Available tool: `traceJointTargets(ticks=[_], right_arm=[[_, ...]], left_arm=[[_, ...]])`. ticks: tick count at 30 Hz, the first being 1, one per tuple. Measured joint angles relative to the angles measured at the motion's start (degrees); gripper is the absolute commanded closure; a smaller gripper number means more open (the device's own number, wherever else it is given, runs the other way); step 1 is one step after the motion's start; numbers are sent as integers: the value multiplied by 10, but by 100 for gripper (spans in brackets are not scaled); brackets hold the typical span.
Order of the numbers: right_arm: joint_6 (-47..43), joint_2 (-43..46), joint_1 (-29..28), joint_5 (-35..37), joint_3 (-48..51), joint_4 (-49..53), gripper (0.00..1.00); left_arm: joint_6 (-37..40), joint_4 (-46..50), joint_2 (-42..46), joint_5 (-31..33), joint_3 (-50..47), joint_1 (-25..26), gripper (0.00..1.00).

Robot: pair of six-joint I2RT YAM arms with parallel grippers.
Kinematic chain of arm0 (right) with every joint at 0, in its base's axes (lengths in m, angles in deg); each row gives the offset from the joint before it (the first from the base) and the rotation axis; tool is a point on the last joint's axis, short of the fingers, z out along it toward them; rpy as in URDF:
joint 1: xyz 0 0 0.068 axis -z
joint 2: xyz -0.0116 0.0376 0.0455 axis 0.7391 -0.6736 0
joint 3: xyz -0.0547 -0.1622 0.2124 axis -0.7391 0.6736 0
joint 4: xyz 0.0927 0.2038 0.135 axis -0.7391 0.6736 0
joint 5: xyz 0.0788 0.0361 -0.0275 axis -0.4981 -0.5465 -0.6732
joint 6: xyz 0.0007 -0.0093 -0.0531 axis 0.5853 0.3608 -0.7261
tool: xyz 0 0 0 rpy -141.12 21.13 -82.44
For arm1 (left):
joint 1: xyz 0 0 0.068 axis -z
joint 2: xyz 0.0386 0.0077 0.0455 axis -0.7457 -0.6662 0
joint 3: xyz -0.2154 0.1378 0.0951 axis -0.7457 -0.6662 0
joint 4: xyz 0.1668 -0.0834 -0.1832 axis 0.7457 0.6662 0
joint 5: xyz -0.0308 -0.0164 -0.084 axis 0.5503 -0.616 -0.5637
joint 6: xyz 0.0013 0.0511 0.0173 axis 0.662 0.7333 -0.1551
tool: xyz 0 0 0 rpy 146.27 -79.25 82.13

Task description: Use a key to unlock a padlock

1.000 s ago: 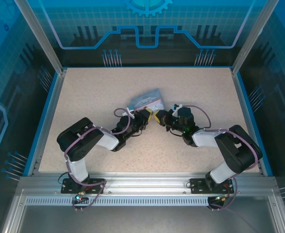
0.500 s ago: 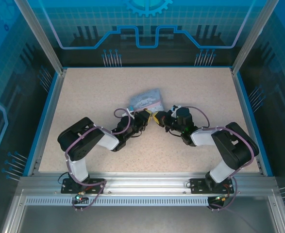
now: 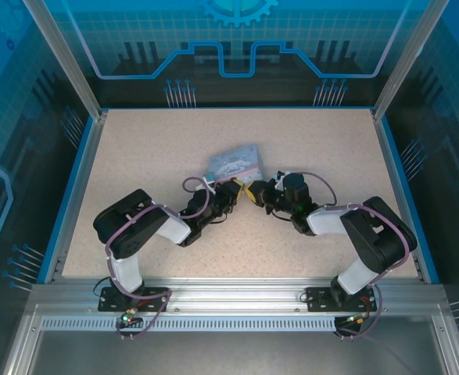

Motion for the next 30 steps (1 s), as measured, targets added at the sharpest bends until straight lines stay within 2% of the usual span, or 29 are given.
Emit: traceJointTargets(ticks=[4,8,12,14,22,25,30], right_arm=[[-3,6,-3,-11,0,2,70],[-7,12,-5,-11,2,12,45],[-9,22,-5,-12,10,30,25],[-11,29,-4,-14,14,38,20],[-73,114,12,-57,25,106,18],[-147,175,29,-61,12,202,18],[-336,248,42,-22,-68,415,21]], left_arm=[[0,-5,0,-1,-3,4,100],[0,-13,0,0,-3,5,100],[0,-21,0,0,-3,5,100],[0,-24,-1,0,-3,5,100],[0,-18,-9,-11,-3,11,100],[0,-17,-11,-16,-3,12,100],[0,-16,-12,-21,-3,12,100]])
